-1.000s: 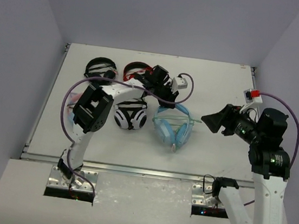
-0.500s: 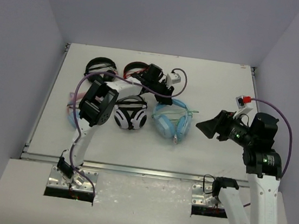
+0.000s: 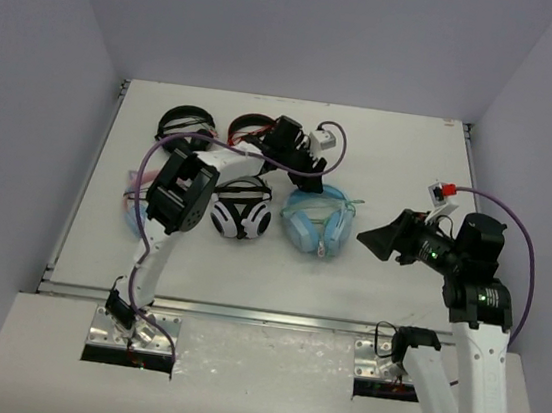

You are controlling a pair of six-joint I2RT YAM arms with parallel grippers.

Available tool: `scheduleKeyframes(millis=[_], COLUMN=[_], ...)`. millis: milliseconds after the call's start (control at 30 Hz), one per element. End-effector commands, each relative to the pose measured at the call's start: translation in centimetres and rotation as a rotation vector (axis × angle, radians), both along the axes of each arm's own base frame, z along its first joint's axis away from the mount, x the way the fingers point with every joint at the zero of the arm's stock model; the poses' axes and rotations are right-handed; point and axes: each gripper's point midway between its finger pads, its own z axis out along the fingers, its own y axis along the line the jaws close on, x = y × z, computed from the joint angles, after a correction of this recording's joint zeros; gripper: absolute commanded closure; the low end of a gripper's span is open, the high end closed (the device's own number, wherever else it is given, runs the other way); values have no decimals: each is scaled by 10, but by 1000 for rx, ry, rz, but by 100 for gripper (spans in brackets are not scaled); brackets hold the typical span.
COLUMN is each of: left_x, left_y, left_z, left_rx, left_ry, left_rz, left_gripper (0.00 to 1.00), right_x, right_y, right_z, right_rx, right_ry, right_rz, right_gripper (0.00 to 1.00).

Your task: Wrap the headphones

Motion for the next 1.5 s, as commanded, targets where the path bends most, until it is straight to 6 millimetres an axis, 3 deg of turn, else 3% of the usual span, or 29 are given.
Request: scheduleKeyframes(millis=[0, 33, 233, 367, 400, 433, 467, 500, 533, 567, 600, 633, 700, 733, 767, 800, 833, 867, 900, 1000, 1067, 1100, 1133, 1300, 1467], left_x=[25, 30, 30, 40, 48, 47, 46, 52, 40, 39, 29, 5, -25, -55, -70, -89, -121, -136, -152, -201, -216, -224, -227, -239, -240], left_y=[-15, -18, -17, -2, 9, 20, 30, 53, 77, 109, 127, 167, 199, 228, 257, 276, 301, 317, 328, 365, 380, 388, 390, 388, 393], left_z=[88, 100, 117, 163, 176, 212, 217, 232, 266, 267, 275, 283, 283, 297, 290, 262, 260, 252, 226, 226, 228, 241, 226, 234, 229], left_rx=[-55, -54, -48, -92, -80, -127, -135, -135, -158, -120, -139, -106, -119, -136, -158, -98, -80, -57, 30, 57, 53, -12, 10, -154, -114], left_ry=[-197, -226, -236, -291, -318, -352, -338, -350, -371, -376, -351, -362, -326, -330, -306, -275, -266, -272, -269, -325, -358, -409, -424, -438, -412], left_rz=[76, 81, 120, 277, 368, 444, 515, 669, 763, 923, 1016, 1145, 1265, 1336, 1499, 1565, 1612, 1657, 1645, 1643, 1667, 1666, 1655, 1607, 1658], left_gripper=[51, 50, 49, 48, 48, 42, 3, 0, 0, 0, 0, 0, 0, 0, 0, 0, 0, 0, 0, 0, 0, 0, 0, 0, 0], right_x=[2, 1, -1, 0, 1, 2, 3, 6, 7, 8, 10, 8, 4, 2, -3, -6, -7, -10, -11, -13, -14, -15, -15, -14, -18], right_y=[2, 2, -1, -2, -4, -7, -11, -22, -29, -38, -57, -68, -94, -98, -103, -105, -108, -106, -105, -100, -95, -94, -93, -97, -100], right_z=[10, 11, 14, 13, 13, 14, 14, 13, 15, 15, 14, 14, 14, 15, 16, 17, 17, 17, 16, 11, 7, 2, 0, 0, -3], right_rx=[2, 1, -21, -31, -40, -51, -72, -124, -158, -198, -261, -286, -360, -378, -409, -419, -428, -424, -419, -406, -405, -408, -406, -443, -510], right_ry=[-57, -55, -65, -65, -66, -68, -74, -77, -89, -97, -82, -78, -56, -63, -76, -80, -83, -97, -102, -110, -126, -132, -141, -193, -208], right_rz=[21, 21, 9, 1, -11, -26, -52, -105, -144, -182, -286, -351, -484, -503, -510, -519, -534, -530, -524, -497, -465, -460, -455, -465, -451], right_gripper=[28, 28, 25, 24, 23, 1, 1, 1, 1, 1, 1, 1, 1, 1, 1, 1, 1, 1, 1, 1, 1, 1, 1, 1, 1])
